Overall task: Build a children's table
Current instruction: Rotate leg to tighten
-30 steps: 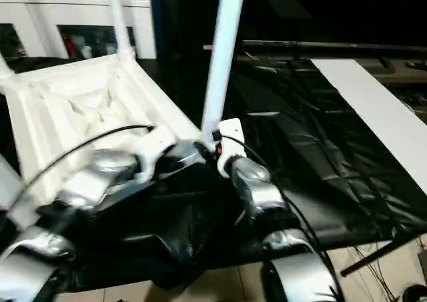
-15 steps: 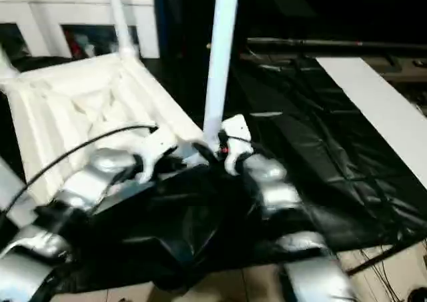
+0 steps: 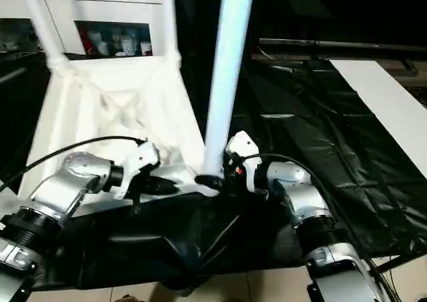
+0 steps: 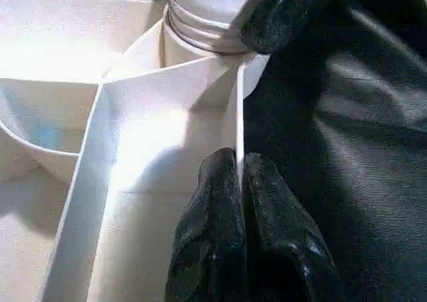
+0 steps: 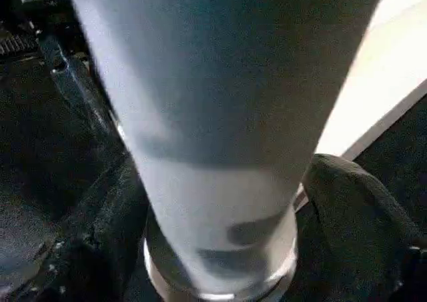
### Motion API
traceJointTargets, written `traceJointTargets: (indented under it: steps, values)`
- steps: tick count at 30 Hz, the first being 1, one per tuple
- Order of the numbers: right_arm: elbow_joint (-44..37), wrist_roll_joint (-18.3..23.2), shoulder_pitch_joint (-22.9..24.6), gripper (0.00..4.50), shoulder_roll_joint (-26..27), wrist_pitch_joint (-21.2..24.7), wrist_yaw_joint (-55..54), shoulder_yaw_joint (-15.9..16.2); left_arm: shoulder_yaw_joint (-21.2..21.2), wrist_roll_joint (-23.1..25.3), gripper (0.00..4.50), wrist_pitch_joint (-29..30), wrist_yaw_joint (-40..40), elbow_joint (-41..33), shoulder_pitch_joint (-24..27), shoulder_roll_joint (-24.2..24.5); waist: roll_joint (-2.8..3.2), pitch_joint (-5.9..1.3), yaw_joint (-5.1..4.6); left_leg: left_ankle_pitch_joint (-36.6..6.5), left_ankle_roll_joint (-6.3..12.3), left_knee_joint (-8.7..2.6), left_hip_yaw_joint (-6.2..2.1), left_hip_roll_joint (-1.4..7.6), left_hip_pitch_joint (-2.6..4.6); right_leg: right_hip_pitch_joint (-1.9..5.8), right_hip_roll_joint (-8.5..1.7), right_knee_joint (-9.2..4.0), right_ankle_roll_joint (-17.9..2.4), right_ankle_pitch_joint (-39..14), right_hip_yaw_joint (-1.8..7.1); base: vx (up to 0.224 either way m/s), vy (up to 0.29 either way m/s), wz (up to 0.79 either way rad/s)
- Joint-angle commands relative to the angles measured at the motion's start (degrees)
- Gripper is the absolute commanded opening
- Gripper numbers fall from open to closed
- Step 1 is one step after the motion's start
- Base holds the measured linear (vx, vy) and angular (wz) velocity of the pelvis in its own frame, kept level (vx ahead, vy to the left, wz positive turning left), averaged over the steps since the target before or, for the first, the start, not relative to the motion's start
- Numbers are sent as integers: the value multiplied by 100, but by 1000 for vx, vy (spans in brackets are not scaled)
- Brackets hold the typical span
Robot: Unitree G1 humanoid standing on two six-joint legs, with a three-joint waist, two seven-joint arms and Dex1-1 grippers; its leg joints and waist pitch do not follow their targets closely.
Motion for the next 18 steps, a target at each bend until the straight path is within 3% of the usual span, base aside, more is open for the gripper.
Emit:
traceJointTargets:
  steps: [1,4,8,14,17,18]
  values:
    - [-14,-39,4,349,-19,29,14,6,-104,-161,0,9,-194,-96,29,-108,50,-347,-46,-1016,167,-389,-16,150,75,286,-384,-398,-1323,-907,250,0,0,0]
    - [-75,-21,11,329,9,108,29,8,-113,-173,0,-13,-244,-70,21,-108,71,-355,-51,-954,172,-386,-20,151,75,289,-380,-383,-1348,-769,244,0,0,0]
    - [-146,-43,73,297,-10,142,51,69,-126,-160,0,-14,-228,-43,8,-113,56,-359,-53,-888,193,-383,-20,148,67,301,-374,-367,-1369,-650,241,0,0,0]
    - [-125,-74,87,268,70,216,-87,50,-98,-109,0,25,-181,-20,20,-118,48,-357,-50,-892,186,-382,-18,149,74,293,-378,-377,-1338,-763,244,0,0,0]
    - [238,-205,44,267,264,130,-696,-67,-48,-5,0,81,145,135,5,-225,65,-344,-68,-984,131,-387,-16,146,77,276,-378,-394,-1312,-909,246,0,0,0]
    - [359,-248,28,267,349,103,-1000,-129,8,36,0,120,373,203,-14,-305,63,-325,-91,-1142,65,-401,-25,137,75,274,-384,-421,-1268,-1171,240,0,0,0]
